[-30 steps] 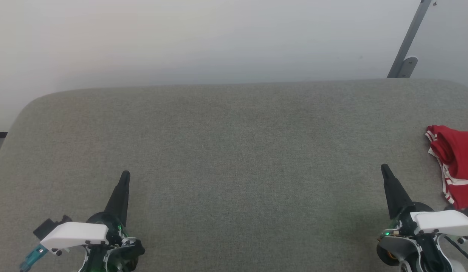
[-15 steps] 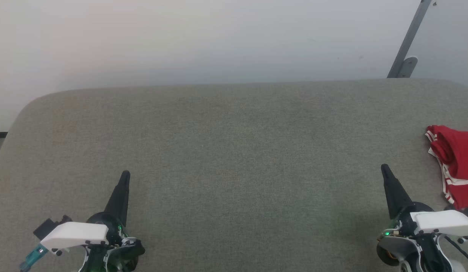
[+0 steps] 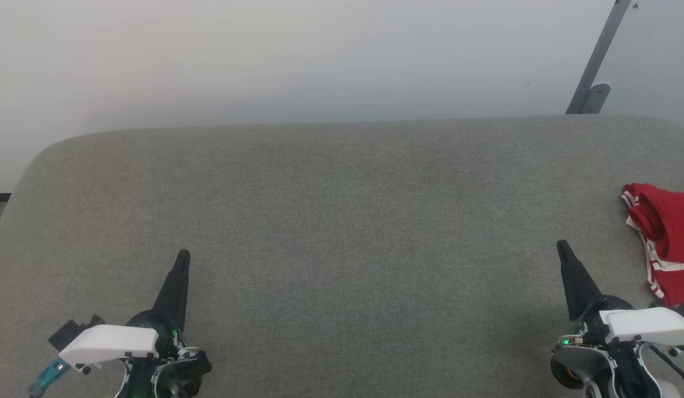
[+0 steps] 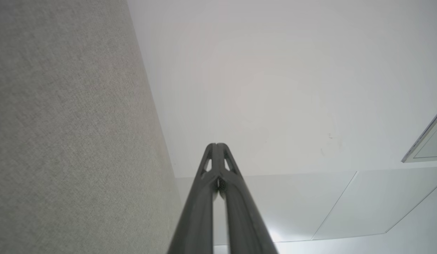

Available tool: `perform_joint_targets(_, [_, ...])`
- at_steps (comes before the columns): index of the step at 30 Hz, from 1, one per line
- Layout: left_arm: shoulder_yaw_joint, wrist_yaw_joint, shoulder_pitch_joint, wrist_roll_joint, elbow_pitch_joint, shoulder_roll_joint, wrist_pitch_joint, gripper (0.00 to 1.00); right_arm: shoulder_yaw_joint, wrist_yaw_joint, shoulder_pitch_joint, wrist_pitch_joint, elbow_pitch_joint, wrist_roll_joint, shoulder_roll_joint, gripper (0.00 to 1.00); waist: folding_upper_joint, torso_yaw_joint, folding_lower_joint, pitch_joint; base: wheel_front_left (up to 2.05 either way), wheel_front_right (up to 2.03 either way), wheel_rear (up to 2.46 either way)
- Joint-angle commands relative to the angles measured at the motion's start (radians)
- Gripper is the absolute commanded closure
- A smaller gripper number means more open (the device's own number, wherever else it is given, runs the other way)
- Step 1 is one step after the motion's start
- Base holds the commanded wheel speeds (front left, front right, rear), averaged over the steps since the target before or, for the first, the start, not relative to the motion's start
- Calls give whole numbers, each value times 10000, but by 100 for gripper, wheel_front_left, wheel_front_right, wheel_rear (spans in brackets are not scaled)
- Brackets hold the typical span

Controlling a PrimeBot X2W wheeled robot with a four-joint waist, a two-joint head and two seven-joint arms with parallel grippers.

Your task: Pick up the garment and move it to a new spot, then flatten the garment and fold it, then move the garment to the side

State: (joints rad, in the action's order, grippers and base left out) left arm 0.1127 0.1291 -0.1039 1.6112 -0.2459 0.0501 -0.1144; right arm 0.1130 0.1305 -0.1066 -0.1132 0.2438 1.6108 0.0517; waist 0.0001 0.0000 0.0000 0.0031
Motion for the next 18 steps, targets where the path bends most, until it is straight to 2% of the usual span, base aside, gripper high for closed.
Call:
perform_joint_targets(1, [25,29,-112,34,8,-28,-28,100,10,4,-52,-18,34,42,-39,100,-1,0,0,0,0,0,0])
perform_joint_targets(18, [25,29,-112,34,9,-28,-27,100,8,4,-52,-17,34,42,-39,100,-1,0,0,0,0,0,0])
